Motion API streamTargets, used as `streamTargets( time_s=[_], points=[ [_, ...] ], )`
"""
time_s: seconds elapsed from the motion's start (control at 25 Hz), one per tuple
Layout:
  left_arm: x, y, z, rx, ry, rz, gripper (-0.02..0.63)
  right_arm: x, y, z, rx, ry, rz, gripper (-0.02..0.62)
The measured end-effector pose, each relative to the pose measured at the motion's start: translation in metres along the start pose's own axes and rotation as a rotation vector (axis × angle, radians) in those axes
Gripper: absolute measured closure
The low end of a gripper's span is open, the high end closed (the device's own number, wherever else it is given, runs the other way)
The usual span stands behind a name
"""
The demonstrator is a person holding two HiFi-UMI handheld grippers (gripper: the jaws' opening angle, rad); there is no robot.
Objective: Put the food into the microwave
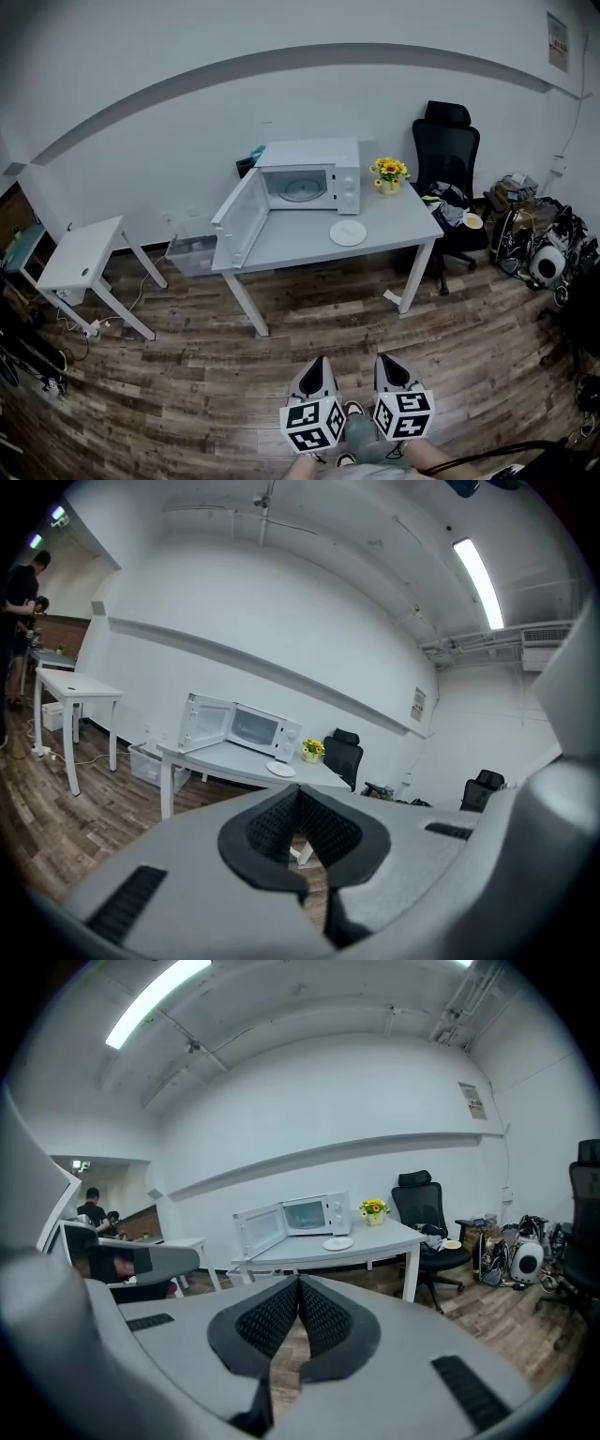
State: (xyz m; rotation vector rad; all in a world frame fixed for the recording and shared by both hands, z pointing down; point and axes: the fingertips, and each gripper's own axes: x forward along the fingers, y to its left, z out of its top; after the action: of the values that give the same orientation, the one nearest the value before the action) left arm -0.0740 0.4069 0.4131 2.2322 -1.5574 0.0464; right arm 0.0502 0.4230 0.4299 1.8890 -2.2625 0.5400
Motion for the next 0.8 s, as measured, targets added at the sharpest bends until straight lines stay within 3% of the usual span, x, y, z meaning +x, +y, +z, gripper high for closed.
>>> streamTargets(
  time_s=[0.8],
  points=[
    [0.100,0.013,0.033,0.023,0.011,0.032,0.604,0.099,-0.030,0.045,-0.011,0.008,0.044,0.580]
  ],
)
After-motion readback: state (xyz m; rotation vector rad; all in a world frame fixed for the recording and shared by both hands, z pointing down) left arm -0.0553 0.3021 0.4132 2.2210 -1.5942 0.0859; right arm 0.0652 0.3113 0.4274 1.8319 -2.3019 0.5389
